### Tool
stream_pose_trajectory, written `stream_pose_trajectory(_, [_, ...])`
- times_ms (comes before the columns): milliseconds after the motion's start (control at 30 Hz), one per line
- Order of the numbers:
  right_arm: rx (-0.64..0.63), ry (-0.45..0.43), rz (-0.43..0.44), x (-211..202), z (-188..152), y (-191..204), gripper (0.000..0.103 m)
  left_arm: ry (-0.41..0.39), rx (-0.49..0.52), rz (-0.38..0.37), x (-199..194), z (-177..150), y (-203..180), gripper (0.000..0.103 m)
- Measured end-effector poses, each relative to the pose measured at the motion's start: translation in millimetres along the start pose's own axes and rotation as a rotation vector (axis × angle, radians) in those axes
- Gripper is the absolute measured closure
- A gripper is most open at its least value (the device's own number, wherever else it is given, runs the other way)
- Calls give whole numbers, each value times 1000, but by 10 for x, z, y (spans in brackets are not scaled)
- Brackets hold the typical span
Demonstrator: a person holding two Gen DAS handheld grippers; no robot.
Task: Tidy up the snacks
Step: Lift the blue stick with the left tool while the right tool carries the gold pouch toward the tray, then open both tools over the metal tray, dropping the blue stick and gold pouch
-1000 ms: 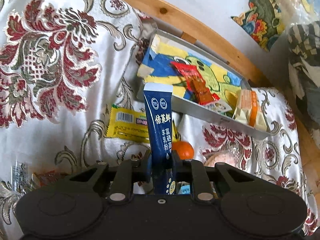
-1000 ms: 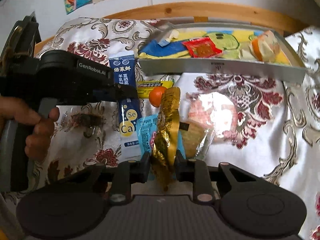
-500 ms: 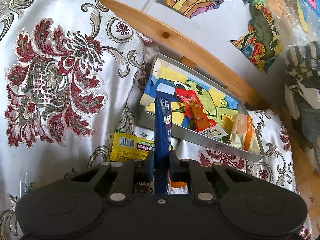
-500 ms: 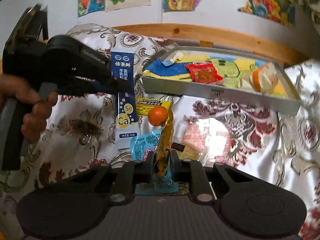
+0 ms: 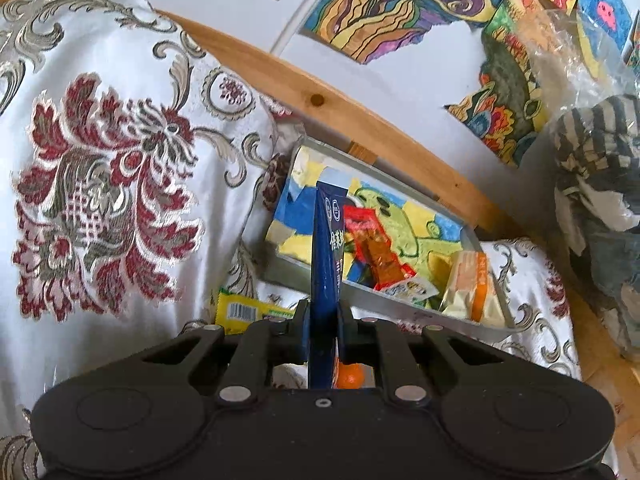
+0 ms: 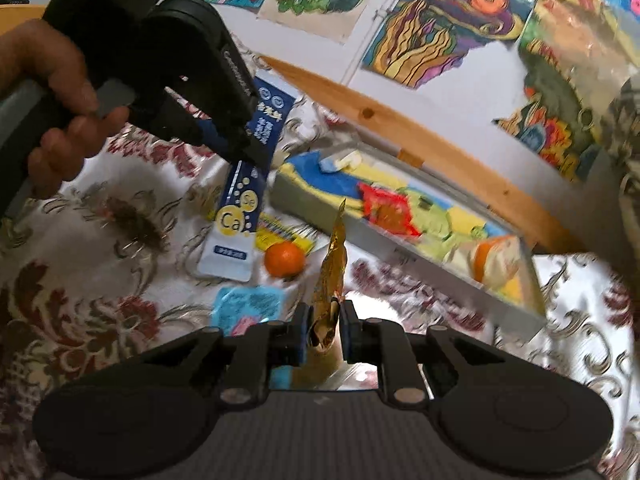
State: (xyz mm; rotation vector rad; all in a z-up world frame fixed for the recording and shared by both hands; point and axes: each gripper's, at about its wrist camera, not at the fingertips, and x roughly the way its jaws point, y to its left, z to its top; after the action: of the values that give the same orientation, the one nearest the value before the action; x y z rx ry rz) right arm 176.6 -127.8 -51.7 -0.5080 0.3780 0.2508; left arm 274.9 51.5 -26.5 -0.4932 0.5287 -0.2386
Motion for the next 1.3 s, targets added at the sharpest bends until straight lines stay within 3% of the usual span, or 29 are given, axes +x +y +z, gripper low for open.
stream_pose_trajectory(267, [47, -107, -109, 186, 198, -320, 86, -117, 38, -28, -20, 372, -266, 90])
stream_pose_trajectory(467, [136, -153, -159, 453, 315, -646, 86, -175, 2, -64, 201, 637, -461, 90])
stream_pose_trajectory(733, [215, -160, -165, 835, 355, -884, 86, -121, 7, -51, 723, 695, -605, 90])
stream_pose_trajectory(967, [286, -118, -134, 1110, 326, -926, 85, -56, -46, -29, 1094, 705, -502, 90])
stream_pose_trajectory(1300, [359, -79, -98, 1272, 300, -966, 84, -22, -26, 73, 1363, 735, -443, 87])
